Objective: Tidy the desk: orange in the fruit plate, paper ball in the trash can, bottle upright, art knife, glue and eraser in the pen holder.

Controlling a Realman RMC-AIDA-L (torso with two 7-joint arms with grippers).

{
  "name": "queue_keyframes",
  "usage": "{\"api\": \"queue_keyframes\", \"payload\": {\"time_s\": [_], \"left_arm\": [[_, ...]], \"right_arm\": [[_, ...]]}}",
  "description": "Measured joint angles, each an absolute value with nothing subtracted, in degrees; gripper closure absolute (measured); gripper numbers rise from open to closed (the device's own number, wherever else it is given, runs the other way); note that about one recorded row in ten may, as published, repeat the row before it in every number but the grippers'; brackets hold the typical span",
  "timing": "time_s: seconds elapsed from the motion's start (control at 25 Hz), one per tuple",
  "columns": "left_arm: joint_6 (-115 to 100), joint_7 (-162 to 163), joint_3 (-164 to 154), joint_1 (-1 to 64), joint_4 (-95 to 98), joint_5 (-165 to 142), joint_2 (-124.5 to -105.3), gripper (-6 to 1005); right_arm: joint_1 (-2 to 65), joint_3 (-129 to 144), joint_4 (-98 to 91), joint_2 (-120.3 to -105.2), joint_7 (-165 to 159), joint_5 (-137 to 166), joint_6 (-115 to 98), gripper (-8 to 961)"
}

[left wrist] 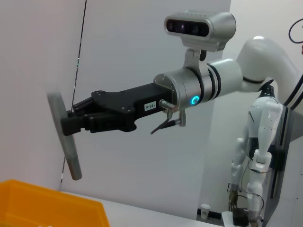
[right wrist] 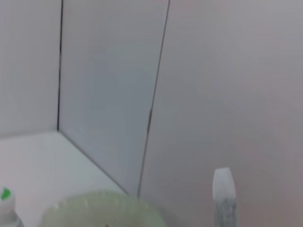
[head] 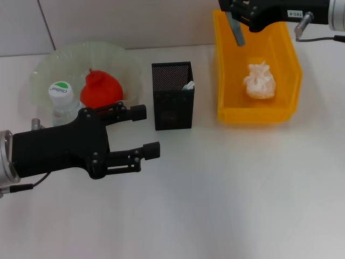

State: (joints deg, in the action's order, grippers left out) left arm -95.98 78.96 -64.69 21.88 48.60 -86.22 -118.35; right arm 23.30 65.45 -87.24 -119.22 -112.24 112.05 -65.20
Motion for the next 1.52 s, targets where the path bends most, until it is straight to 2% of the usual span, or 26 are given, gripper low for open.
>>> {"api": "queue_keyframes", "payload": {"time_s": [0.36, 0.68, 1.32, 1.52], "left_arm": [[-95.98, 78.86, -65.04, 21.93, 48.60, -86.22, -118.48, 197], [-95.87, 78.31, -65.30, 21.97, 48.60, -86.10, -118.48, 197], [-96.00, 76.68, -65.40, 21.97, 47.03, -85.72, -118.57, 197], [-95.98, 76.65, -65.41, 21.97, 46.94, -85.69, -118.58, 197]], "right_arm": [[21.41, 58.78, -72.08, -119.04, -92.42, 90.41, -68.99, 820], [25.85, 51.62, -58.08, -118.63, -85.99, 87.33, -77.12, 820], [34.25, 51.83, -45.54, -116.99, -84.79, 90.95, -76.73, 820], [35.68, 51.98, -43.55, -116.88, -84.80, 92.37, -75.27, 820]]}}
